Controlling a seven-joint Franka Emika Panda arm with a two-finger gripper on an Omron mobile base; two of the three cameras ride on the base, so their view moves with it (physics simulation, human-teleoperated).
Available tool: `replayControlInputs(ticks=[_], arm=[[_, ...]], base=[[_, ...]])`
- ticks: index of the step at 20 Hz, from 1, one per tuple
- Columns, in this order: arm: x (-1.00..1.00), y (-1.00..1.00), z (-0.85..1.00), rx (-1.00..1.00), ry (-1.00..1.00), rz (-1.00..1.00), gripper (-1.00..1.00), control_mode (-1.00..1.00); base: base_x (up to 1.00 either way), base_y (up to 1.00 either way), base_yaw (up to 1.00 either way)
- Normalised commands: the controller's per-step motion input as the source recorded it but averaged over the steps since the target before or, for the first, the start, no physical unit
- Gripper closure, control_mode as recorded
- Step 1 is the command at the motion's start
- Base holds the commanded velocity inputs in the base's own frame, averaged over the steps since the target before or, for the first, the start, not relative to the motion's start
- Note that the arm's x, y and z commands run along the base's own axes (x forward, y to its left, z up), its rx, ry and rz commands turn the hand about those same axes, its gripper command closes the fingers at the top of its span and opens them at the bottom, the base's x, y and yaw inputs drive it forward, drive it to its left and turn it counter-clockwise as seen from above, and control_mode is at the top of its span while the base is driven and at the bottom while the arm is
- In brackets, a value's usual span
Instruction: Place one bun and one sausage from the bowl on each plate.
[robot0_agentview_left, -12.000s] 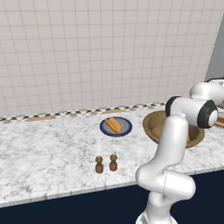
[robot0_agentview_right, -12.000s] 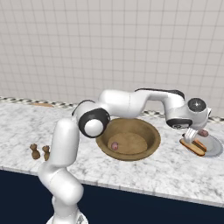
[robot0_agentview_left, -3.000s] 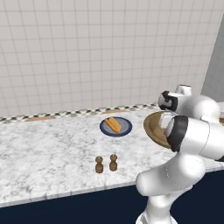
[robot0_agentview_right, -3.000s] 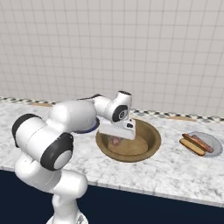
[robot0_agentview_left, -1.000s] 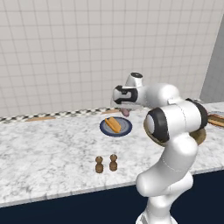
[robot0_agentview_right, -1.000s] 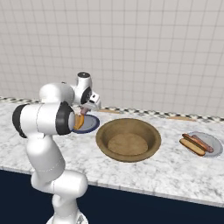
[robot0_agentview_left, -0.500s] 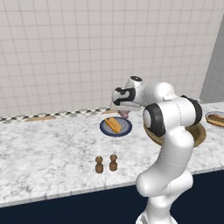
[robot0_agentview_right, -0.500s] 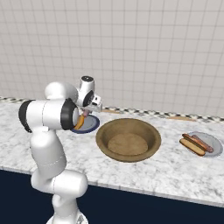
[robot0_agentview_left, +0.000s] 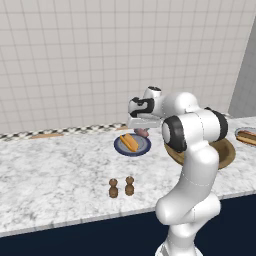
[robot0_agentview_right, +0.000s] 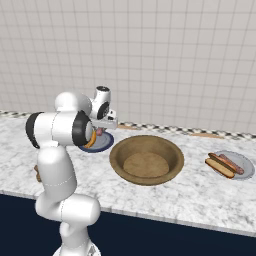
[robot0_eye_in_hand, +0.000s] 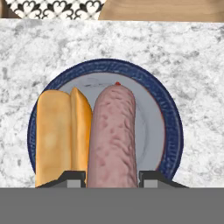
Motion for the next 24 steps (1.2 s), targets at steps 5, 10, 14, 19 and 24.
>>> replayControlInputs(ticks=[5, 10, 14, 19, 24], arm=[[0.33, 0.0, -0.51, 0.0, 0.0, 0.02, 1.0, -1.0], [0.08, 0.01, -0.3, 0.0, -0.03, 0.0, 1.0, -1.0], [0.0, 0.15, -0.19, 0.01, 0.0, 0.0, 1.0, -1.0], [0.0, 0.0, -0.02, 0.0, 0.0, 0.0, -1.0, -1.0], [-0.03, 0.0, 0.0, 0.0, 0.0, 0.0, -1.0, -1.0]], base=[[0.0, 0.0, 0.0], [0.0, 0.0, 0.0], [0.0, 0.0, 0.0], [0.0, 0.0, 0.0], [0.0, 0.0, 0.0]])
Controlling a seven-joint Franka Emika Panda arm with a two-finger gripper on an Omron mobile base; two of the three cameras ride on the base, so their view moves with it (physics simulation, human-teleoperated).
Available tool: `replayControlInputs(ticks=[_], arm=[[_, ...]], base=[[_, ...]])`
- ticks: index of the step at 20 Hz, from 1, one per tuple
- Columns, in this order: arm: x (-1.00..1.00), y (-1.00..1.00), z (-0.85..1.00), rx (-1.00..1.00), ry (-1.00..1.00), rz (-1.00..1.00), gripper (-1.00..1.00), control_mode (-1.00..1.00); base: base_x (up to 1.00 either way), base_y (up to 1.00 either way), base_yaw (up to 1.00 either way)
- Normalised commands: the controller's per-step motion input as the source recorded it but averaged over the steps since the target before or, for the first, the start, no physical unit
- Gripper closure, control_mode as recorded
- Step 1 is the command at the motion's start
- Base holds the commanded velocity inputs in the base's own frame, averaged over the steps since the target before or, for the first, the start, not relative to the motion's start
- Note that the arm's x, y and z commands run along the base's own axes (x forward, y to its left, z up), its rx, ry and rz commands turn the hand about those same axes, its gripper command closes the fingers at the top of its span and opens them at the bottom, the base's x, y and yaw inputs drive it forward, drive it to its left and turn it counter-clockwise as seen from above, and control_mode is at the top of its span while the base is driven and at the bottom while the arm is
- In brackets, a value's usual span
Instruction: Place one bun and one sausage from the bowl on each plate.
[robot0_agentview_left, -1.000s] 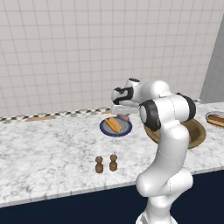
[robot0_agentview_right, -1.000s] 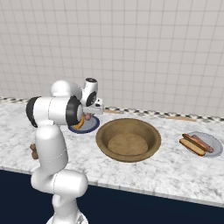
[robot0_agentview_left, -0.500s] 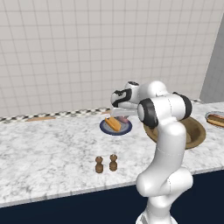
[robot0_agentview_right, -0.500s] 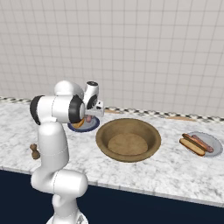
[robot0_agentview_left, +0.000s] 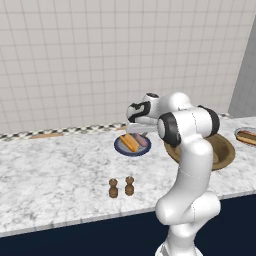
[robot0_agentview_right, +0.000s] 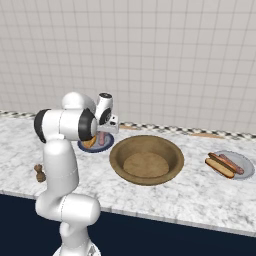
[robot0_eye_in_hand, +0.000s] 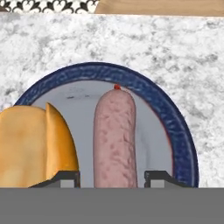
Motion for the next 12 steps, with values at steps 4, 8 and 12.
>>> replayControlInputs(ticks=[4, 8, 12], arm=[[-0.04, 0.0, 0.34, 0.0, 0.0, 0.0, -1.0, -1.0], [-0.17, 0.0, 0.76, 0.0, -0.01, 0.0, -1.0, -1.0], [-0.78, -0.23, 0.55, 0.0, 0.0, 0.0, -1.0, -1.0]], base=[[0.0, 0.0, 0.0], [0.0, 0.0, 0.0], [0.0, 0.0, 0.0]])
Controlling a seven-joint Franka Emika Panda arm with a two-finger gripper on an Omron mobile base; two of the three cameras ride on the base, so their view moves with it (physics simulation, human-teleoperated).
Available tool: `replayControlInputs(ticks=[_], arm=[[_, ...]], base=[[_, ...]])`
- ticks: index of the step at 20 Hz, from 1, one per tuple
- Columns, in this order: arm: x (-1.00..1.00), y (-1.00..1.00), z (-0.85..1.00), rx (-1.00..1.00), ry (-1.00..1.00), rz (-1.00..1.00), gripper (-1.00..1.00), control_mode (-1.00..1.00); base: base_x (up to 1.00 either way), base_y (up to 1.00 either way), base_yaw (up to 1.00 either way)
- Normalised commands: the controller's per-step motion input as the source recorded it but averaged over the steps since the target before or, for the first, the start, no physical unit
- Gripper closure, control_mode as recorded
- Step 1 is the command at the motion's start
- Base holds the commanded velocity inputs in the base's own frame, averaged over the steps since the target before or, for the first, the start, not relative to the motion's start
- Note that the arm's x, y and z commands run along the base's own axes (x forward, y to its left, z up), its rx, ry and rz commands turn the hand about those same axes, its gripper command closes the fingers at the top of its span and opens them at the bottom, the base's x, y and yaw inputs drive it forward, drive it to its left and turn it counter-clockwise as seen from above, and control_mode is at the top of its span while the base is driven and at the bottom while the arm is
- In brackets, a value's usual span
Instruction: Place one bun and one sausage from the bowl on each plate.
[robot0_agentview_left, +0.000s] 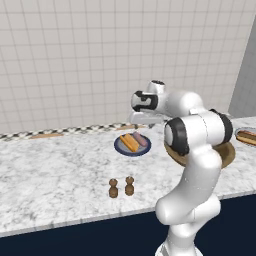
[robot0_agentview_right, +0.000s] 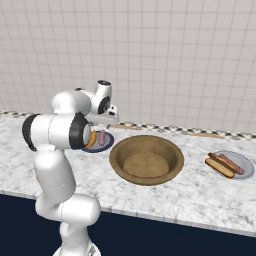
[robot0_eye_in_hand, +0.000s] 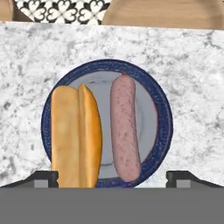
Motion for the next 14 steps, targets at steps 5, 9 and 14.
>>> replayControlInputs(ticks=[5, 9, 14], arm=[[-1.0, -0.41, 0.09, 0.04, -0.08, 0.07, -1.0, -1.0], [-1.0, -0.2, 0.0, 0.03, -0.12, 0.16, -1.0, -1.0], [-0.93, -0.04, 0.34, 0.01, -0.12, 0.12, -1.0, -1.0]], base=[[0.0, 0.0, 0.0], [0.0, 0.0, 0.0], [0.0, 0.0, 0.0]])
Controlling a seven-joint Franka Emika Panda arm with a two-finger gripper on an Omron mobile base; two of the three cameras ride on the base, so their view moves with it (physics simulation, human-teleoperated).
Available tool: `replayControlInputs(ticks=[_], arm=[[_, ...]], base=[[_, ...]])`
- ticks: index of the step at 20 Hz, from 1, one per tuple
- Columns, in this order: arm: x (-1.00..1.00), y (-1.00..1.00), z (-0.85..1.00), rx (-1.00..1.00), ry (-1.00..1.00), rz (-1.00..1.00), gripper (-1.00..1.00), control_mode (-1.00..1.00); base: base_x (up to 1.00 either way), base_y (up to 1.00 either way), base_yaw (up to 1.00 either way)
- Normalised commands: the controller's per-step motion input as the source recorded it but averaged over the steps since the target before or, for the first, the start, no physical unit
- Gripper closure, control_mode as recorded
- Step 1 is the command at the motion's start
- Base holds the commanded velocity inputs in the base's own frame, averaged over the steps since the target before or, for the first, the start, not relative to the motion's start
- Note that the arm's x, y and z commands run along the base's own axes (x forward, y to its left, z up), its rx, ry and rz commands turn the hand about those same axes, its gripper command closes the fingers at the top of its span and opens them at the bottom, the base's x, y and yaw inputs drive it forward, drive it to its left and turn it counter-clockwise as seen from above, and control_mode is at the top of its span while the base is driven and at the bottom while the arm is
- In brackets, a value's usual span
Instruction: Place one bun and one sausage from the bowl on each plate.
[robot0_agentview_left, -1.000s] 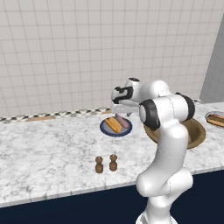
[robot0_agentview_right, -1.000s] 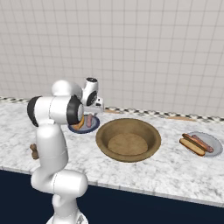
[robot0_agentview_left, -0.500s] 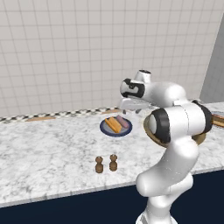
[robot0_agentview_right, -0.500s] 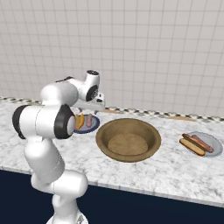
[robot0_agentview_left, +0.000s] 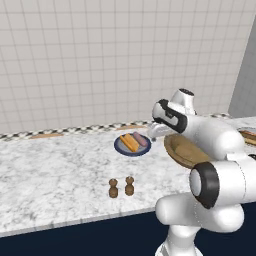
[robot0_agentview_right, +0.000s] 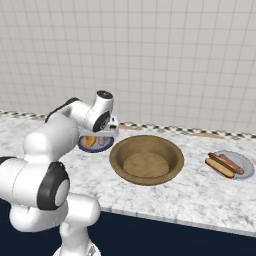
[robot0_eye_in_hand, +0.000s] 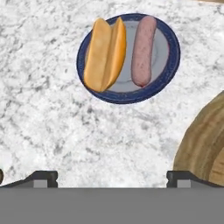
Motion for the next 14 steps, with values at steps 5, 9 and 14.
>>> replayControlInputs(ticks=[5, 9, 14], arm=[[-0.42, 0.0, 0.99, -0.11, -0.11, 0.08, -1.0, -1.0], [-0.49, -0.04, 0.87, -0.06, -0.17, 0.01, -1.0, -1.0], [-0.75, -0.12, 0.23, -0.01, -0.03, 0.0, -1.0, -1.0]], base=[[0.0, 0.0, 0.0], [0.0, 0.0, 0.0], [0.0, 0.0, 0.0]])
